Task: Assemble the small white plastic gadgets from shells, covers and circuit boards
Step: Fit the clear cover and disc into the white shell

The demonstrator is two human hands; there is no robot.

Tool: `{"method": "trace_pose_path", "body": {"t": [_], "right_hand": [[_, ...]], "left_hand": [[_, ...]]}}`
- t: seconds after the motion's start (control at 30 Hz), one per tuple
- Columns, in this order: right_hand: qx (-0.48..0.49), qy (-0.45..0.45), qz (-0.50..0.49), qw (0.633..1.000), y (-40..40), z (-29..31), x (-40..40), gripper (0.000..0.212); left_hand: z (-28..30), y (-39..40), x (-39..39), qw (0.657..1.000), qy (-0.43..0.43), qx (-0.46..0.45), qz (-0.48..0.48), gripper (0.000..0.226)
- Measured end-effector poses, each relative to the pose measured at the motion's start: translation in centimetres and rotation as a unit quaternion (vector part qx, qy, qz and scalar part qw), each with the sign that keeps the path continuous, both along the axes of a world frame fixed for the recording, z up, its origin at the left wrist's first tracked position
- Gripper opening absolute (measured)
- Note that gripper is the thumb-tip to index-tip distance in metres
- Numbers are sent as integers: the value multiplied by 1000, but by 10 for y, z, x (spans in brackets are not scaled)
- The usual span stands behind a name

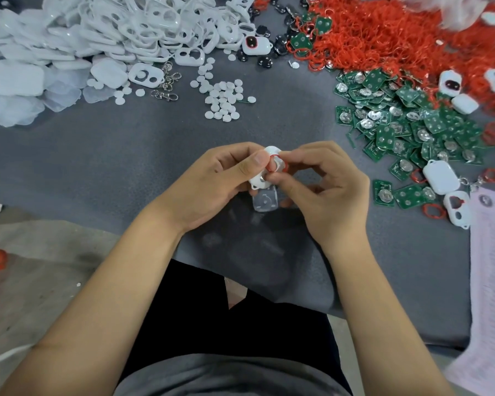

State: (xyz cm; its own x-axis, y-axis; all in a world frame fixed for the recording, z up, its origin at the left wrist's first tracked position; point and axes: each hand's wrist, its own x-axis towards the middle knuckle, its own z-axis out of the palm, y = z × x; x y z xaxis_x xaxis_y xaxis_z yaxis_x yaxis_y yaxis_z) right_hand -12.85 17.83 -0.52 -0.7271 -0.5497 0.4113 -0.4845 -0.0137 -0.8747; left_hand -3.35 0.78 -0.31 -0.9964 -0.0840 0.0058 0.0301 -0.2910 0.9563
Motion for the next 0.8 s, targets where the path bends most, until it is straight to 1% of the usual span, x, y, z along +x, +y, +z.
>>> {"method": "trace_pose_path", "body": {"t": [0.17, 0.27, 0.33, 0.4, 0.5, 0.57, 0.67, 0.8], "right_hand": [[-8, 5, 6, 1000, 0, 1, 2, 27], [-12, -12, 4, 1000, -1, 2, 3, 26], [-28, -69, 16, 997, -5, 3, 4, 28], [-37, -150, 35, 987, -9, 6, 4, 31], [-47, -289, 98, 951, -17, 11, 1, 23], [-57, -361, 117, 923, -21, 14, -2, 22], [-40, -424, 134, 895, -25, 20, -10, 28], [13, -462, 177, 869, -26, 32, -25, 31]], "left_hand": [[-1, -1, 0, 1000, 7, 0, -17, 27], [-2, 1, -2, 1000, 4, 15, 0, 28], [-3, 4, -3, 1000, 4, 18, 25, 31], [-3, 6, -2, 999, 4, 16, 47, 31], [-1, 7, 0, 998, 4, 7, 70, 35], [-1, 8, 0, 996, 3, 10, 85, 36], [-2, 9, -2, 994, -5, 11, 113, 36], [-2, 9, -3, 992, -6, 16, 123, 35]]}}
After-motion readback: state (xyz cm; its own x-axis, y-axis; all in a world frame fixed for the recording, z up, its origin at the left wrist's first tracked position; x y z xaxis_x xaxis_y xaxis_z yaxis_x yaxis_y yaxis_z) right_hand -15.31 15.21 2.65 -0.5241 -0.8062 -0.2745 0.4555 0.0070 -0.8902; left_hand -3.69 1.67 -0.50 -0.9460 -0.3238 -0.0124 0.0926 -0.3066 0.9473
